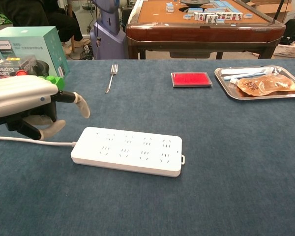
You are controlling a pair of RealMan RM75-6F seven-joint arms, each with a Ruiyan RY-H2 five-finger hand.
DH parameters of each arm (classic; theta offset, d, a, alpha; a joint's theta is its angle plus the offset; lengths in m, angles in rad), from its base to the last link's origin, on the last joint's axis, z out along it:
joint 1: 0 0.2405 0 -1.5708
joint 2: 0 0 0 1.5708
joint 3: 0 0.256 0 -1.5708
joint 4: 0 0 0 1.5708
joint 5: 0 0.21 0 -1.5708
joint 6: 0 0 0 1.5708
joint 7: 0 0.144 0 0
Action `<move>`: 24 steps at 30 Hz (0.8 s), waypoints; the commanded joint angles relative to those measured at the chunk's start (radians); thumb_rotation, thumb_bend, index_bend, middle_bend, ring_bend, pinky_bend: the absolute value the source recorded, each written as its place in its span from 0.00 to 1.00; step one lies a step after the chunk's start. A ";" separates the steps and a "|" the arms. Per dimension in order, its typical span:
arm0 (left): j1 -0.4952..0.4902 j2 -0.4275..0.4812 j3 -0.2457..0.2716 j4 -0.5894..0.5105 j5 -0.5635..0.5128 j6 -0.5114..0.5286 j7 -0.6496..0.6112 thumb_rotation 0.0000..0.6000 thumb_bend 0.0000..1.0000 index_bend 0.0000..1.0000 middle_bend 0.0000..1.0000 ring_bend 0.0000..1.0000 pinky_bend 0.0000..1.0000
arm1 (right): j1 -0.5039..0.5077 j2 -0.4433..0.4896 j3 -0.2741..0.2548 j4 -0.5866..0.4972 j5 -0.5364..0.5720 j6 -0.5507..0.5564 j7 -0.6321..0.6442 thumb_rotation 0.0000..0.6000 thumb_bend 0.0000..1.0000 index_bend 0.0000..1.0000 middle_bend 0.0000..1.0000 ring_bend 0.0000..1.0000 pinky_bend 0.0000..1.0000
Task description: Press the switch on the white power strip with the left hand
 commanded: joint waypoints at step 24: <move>-0.048 -0.079 0.033 0.071 -0.076 -0.061 0.052 1.00 0.59 0.32 1.00 0.99 1.00 | 0.019 0.019 0.005 -0.053 0.013 -0.015 -0.054 1.00 0.13 0.53 0.49 0.49 0.60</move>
